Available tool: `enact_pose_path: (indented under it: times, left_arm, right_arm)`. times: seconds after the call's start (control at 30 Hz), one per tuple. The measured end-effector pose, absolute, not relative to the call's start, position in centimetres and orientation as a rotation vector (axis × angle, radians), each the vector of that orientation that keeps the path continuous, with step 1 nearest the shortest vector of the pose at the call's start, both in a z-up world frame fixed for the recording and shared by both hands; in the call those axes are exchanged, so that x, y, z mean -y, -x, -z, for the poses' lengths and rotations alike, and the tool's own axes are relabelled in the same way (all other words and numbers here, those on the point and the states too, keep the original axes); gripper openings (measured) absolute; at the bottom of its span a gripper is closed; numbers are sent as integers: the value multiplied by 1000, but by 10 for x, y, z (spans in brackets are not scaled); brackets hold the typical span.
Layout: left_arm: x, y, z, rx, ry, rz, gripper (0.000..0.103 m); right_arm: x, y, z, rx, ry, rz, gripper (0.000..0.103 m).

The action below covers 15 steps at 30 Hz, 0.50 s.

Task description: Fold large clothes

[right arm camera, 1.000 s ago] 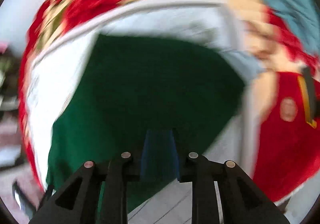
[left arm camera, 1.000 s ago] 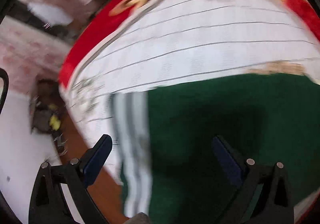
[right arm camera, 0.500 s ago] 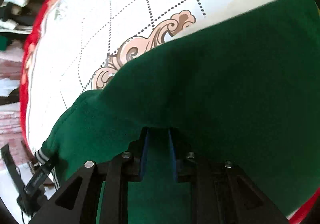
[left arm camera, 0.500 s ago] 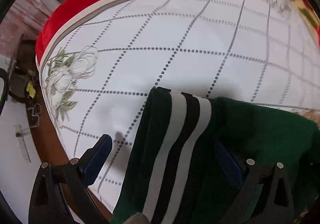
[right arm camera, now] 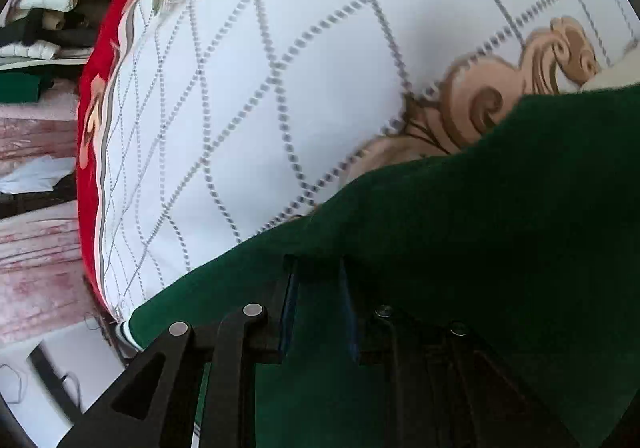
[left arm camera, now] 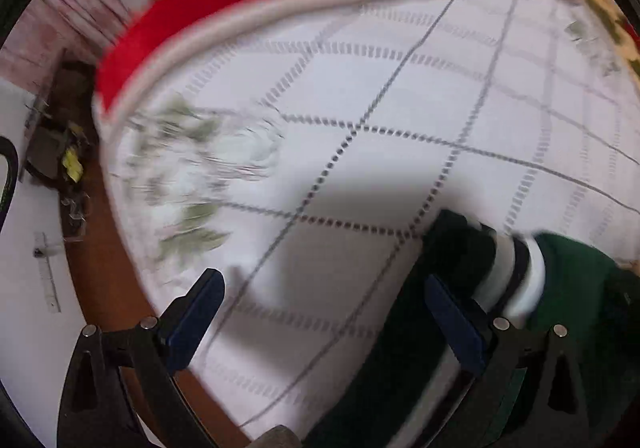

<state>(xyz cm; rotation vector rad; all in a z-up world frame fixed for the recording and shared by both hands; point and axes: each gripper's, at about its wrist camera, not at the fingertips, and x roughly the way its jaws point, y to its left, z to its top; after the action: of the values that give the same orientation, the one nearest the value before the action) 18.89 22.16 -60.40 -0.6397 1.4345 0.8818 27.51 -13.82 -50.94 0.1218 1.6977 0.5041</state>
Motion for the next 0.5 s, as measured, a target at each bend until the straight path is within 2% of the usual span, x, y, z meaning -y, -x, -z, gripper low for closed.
enact_pose_path:
  times: [0.1, 0.23, 0.33, 0.4, 0.5]
  left_arm:
    - [-231, -178, 597, -1396, 710, -873, 103]
    - [-219, -138, 545, -1317, 704, -881, 103]
    - [-198, -112, 530, -1372, 656, -855, 103]
    - [-186, -103, 534, -1431, 615, -841, 103]
    - [-175, -99, 545, -1485, 586, -828, 103]
  right_arm:
    - [146, -266, 490, -1729, -179, -530, 24]
    - [137, -232, 467, -1773, -224, -649, 24]
    - [125, -194, 459, -1846, -189, -790, 24]
    - [108, -159, 470, -1908, -103, -835, 24]
    - [105, -108, 521, -2060, 131, -746, 24]
